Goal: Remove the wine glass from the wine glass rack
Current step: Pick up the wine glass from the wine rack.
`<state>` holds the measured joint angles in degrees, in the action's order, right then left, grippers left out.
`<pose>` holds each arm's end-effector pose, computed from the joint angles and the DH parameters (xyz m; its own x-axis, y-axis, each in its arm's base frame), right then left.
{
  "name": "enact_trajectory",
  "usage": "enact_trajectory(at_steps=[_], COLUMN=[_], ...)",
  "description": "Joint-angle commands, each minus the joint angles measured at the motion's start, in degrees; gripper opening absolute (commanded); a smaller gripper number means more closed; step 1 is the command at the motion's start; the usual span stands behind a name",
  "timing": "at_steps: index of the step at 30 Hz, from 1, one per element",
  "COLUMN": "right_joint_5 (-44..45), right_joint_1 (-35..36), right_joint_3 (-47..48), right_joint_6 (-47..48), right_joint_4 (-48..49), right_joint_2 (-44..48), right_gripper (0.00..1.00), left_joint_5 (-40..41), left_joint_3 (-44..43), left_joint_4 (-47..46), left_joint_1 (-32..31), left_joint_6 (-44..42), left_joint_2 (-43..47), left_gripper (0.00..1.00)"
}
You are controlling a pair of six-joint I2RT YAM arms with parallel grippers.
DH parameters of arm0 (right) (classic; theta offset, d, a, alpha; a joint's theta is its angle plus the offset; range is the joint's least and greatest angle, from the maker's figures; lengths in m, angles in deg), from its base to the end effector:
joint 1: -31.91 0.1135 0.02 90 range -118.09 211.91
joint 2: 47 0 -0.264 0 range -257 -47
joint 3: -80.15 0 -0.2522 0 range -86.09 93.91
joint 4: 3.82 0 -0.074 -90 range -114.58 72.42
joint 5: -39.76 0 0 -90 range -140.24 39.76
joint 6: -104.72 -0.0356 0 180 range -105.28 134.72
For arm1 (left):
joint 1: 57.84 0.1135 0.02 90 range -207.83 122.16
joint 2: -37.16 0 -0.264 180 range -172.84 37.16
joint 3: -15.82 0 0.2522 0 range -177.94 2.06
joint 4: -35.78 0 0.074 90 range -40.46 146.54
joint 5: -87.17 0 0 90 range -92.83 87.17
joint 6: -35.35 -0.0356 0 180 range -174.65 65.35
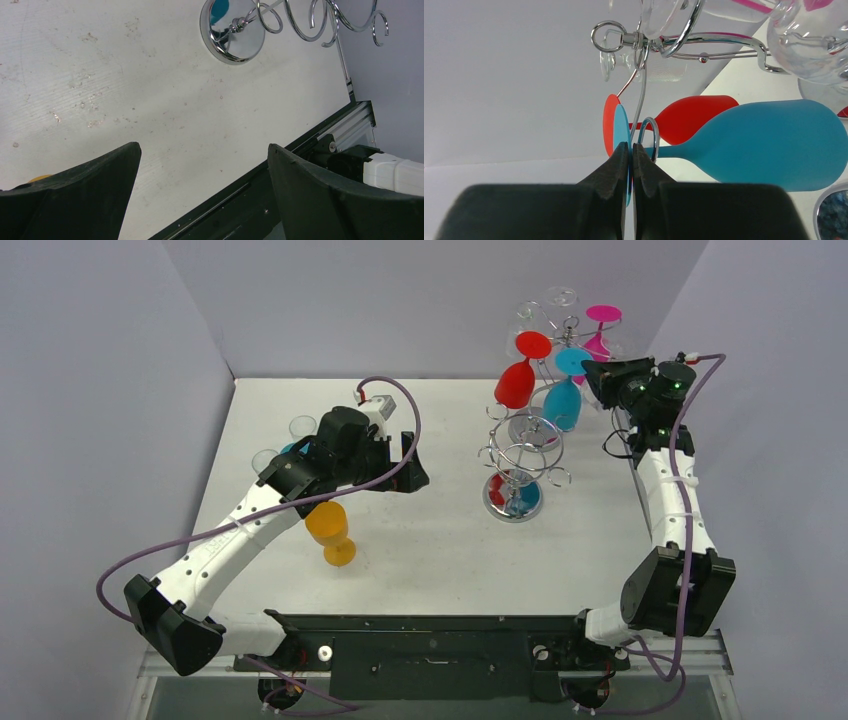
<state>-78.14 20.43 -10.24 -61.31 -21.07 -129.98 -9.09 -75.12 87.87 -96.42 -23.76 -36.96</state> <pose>0.3384 -0.0517 0.3852 -0.3103 0.9382 -0.1536 0.1089 0.1956 0.9746 0.2153 -0.1767 0.3772 -0.7413 -0.0614 -0.6683 0.3599 0.8041 -0.4732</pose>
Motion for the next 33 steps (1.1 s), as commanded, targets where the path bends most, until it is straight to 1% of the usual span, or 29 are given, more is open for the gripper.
enact_trajectory(at_steps=[1, 8, 21, 27, 33], right_joint_5=[-1.09, -1.17, -1.2, 0.33, 3.95], right_joint_1=[0.59, 0.91, 1.96, 2.08, 2.08], right_joint_3=[-0.28, -0.13, 1.97, 2.21, 2.72], right_joint_6=[-0.7, -0.6, -1.55, -1.92, -2.25], right_joint_4=[3.04, 4.69, 6.4, 7.82, 8.41], right_joint_2=[3.35, 3.2, -0.09, -1.19, -2.01], right_gripper=[0.0, 0.0, 0.0, 0.0, 0.0], left_joint_5=[0.58, 0.51, 0.76, 0.85, 1.11], left_joint_3=[-2.36, -2.35, -2.77, -2.88, -3.13], left_joint_4=[-2.29, -2.27, -2.14, -1.82, -1.38], left_joint_1=[-0.3, -0.24, -0.35, -0.32, -0.35], left_joint_6=[0.24, 0.4, 0.58, 0.5, 0.5], left_joint_2=[0.13, -0.07, -0.14, 0.02, 0.39], left_gripper=[0.96, 0.96, 0.96, 0.96, 0.96])
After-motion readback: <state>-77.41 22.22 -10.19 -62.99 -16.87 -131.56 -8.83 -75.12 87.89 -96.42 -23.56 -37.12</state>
